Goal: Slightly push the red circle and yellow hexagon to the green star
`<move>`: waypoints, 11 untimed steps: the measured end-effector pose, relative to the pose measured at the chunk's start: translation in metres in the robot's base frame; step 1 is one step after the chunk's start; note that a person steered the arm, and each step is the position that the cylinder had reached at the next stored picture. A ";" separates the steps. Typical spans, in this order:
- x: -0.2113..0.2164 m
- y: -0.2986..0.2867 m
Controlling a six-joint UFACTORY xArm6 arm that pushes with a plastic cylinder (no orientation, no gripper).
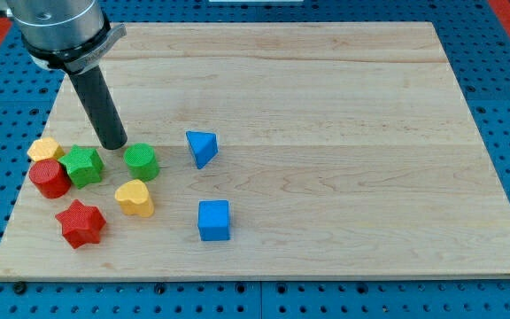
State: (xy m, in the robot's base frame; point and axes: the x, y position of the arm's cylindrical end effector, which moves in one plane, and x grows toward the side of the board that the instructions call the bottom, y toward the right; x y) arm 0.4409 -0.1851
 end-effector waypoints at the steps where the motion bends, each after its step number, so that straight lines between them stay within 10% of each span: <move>1: -0.001 0.000; 4: -0.058 -0.119; 8: 0.052 -0.111; 11: -0.009 -0.026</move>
